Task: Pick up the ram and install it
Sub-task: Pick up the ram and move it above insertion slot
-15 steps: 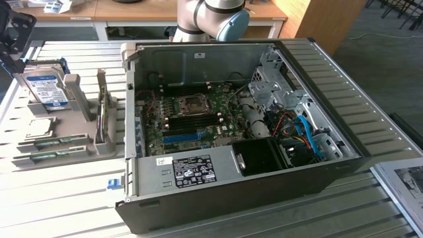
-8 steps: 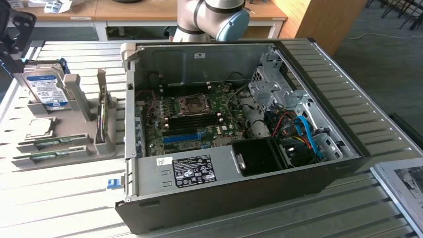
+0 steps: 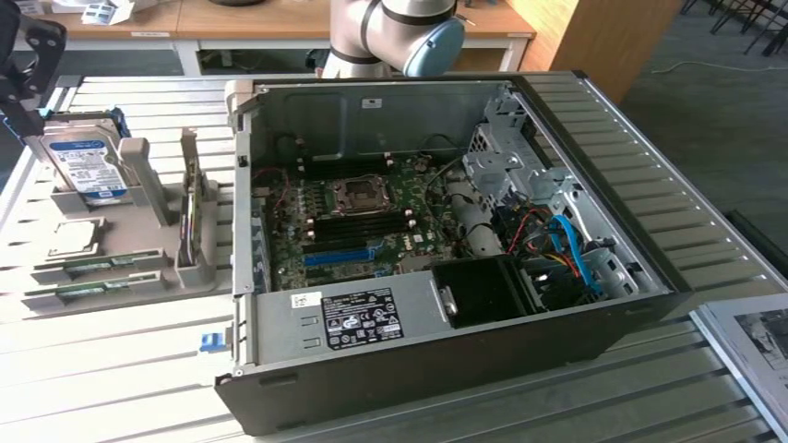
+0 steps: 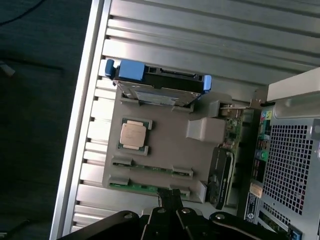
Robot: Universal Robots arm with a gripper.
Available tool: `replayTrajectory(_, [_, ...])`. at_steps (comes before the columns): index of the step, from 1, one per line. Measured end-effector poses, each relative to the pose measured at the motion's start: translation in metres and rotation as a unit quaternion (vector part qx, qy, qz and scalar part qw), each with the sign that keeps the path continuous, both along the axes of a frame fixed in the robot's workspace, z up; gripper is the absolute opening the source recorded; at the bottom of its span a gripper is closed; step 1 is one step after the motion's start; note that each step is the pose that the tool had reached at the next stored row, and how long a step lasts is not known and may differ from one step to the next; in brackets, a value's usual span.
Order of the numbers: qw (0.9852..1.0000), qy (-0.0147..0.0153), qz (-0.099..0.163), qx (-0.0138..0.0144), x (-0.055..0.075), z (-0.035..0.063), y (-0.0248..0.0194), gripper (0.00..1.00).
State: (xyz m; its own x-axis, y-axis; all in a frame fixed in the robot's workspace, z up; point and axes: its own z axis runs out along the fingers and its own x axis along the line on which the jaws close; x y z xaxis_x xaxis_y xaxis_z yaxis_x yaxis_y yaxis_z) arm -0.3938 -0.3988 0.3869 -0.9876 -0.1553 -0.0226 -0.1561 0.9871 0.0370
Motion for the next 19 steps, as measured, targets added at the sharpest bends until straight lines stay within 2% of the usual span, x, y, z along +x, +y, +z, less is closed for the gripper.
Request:
replayTrajectory(5, [0.9996,0.0000,0.029,0.0000,0.0000,0.0000,0.0000,0.10])
replayTrajectory(9, [0.9983,0.0000,0.058,0.0000,0.0000,0.0000,0.0000,0.10])
replayTrajectory(14, [0.9956,0.0000,0.094,0.0000,0.0000,-0.0001,0.0000,0.10])
replayTrajectory(19, [0.9914,0.0000,0.131,0.0000,0.0000,-0.0002,0.0000,0.10])
